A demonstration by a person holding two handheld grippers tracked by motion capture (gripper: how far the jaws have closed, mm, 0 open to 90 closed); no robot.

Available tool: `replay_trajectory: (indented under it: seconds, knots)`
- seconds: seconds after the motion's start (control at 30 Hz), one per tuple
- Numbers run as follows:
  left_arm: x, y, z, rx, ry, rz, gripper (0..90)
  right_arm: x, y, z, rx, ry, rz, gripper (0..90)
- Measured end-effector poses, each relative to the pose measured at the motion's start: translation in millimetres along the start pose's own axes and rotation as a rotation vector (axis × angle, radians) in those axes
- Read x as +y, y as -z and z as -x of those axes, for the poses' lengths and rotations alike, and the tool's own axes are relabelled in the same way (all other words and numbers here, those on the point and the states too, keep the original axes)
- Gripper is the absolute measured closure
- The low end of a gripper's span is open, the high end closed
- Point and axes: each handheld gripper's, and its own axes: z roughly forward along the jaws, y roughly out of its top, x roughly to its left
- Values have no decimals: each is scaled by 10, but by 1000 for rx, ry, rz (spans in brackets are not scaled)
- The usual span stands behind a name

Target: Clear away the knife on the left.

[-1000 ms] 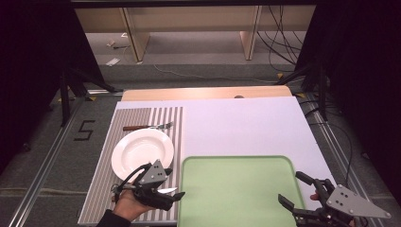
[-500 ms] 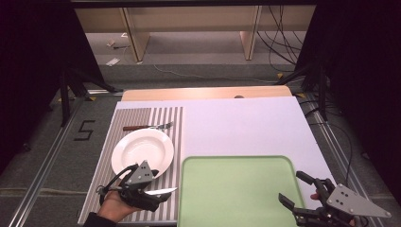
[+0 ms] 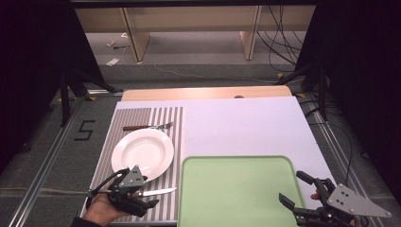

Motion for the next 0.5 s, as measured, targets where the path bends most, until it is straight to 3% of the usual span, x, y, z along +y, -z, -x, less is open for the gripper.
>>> replay_trajectory:
  seconds: [0.33, 0.5]
  knots:
    - [-189, -6, -119, 1, 38, -81, 184, -1, -5, -1, 3, -2, -4, 168]
    - [-248, -21, -146, -4, 32, -136, 188, -1, -5, -3, 3, -2, -4, 168]
